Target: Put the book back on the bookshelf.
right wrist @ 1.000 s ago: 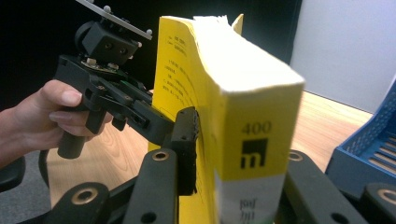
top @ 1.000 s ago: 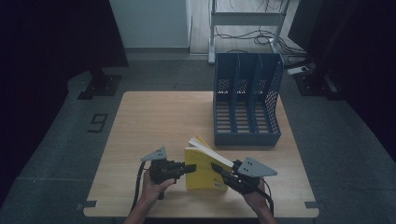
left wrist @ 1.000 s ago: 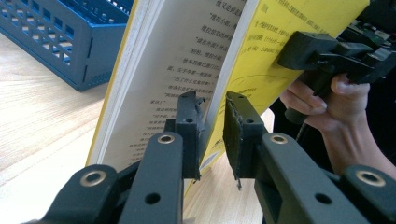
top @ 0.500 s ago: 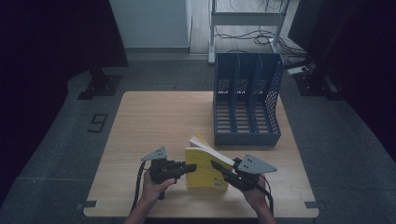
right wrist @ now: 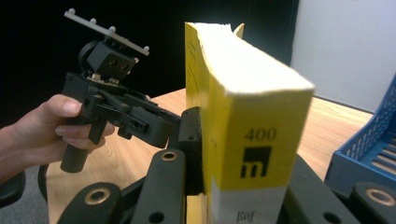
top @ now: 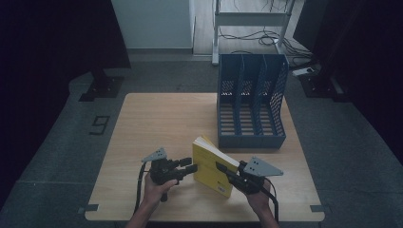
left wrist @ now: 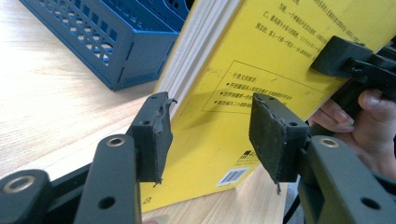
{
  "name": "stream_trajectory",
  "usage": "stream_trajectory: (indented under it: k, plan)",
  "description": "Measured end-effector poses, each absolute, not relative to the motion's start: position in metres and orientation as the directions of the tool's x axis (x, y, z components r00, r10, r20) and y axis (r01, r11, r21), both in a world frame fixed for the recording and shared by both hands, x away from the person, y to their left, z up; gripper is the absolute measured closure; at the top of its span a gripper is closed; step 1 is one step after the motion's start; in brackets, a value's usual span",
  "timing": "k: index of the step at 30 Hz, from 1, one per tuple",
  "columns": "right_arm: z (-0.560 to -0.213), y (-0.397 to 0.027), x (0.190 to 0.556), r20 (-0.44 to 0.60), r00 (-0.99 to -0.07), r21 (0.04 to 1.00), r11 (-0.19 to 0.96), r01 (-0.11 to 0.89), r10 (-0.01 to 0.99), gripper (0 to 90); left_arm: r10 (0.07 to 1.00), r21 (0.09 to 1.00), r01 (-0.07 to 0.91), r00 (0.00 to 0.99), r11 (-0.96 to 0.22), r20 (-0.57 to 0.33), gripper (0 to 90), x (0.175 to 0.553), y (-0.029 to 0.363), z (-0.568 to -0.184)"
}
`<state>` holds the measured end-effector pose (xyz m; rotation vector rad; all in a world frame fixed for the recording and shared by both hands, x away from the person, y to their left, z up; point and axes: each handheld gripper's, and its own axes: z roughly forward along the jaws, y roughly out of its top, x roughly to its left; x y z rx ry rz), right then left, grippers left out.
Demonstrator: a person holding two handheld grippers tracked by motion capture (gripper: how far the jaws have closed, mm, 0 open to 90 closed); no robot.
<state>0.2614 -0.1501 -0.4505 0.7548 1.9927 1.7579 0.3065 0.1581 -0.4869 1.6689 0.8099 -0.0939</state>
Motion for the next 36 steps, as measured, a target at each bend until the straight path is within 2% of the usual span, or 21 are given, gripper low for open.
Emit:
stream_trajectory:
  k: [17,36]
  plan:
    - [-0.440,-0.161,0.254,0.070,-0.750,0.992,0.034,0.123,0.657,75.0,0.537,0.825,0.564,0.708,-0.039,-0.458,43.1,0.309,0.164,-0.491]
    - [-0.425,-0.178,0.246,0.072,-0.706,0.996,-0.016,0.086,0.705,75.0,0.534,0.799,0.599,0.694,-0.056,-0.483,41.7,0.314,0.170,-0.493]
